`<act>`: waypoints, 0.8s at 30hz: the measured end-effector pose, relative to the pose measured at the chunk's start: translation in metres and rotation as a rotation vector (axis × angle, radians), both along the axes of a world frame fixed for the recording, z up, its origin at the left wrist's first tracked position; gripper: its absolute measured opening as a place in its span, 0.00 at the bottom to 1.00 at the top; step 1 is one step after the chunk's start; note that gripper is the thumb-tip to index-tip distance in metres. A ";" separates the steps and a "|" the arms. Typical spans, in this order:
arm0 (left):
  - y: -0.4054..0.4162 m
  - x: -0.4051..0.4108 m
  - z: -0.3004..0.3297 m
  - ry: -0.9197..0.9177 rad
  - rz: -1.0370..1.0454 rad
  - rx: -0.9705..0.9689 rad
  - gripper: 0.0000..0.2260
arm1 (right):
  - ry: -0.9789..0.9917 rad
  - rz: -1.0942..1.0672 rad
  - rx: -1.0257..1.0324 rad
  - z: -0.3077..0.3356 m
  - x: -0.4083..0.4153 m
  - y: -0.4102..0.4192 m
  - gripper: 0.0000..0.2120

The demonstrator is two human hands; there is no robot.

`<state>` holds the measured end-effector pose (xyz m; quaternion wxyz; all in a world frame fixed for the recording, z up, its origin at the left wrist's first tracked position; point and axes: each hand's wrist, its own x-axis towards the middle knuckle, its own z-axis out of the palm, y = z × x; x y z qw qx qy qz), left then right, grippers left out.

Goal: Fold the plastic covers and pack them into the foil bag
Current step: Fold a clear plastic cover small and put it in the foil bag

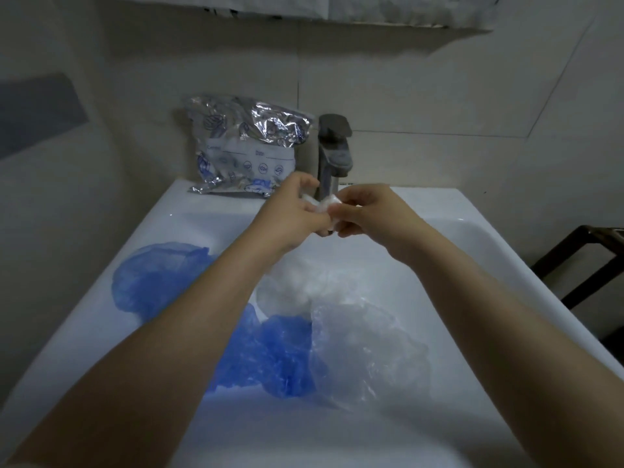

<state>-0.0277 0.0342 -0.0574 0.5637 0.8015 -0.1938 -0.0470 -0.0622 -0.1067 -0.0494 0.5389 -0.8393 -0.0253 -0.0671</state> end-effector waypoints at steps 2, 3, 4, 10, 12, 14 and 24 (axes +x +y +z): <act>0.011 0.012 0.012 -0.185 -0.028 0.087 0.20 | -0.037 0.004 -0.026 0.016 0.011 0.010 0.03; 0.017 0.016 0.016 -0.275 -0.066 0.112 0.18 | -0.058 0.011 -0.033 0.022 0.014 0.013 0.03; 0.024 0.020 0.020 -0.345 -0.099 0.102 0.18 | -0.077 0.034 -0.022 0.030 0.018 0.015 0.05; 0.054 0.062 0.052 -0.617 -0.073 0.237 0.18 | -0.132 0.015 -0.021 0.066 0.063 0.035 0.04; 0.054 0.089 0.061 -0.691 0.011 0.443 0.26 | -0.180 -0.073 0.047 0.070 0.087 0.044 0.02; 0.055 0.115 0.067 -0.724 0.121 0.714 0.34 | -0.198 -0.114 0.224 0.074 0.111 0.048 0.02; 0.054 0.166 0.068 -0.724 0.265 0.696 0.09 | -0.346 -0.208 -0.182 0.092 0.187 0.057 0.06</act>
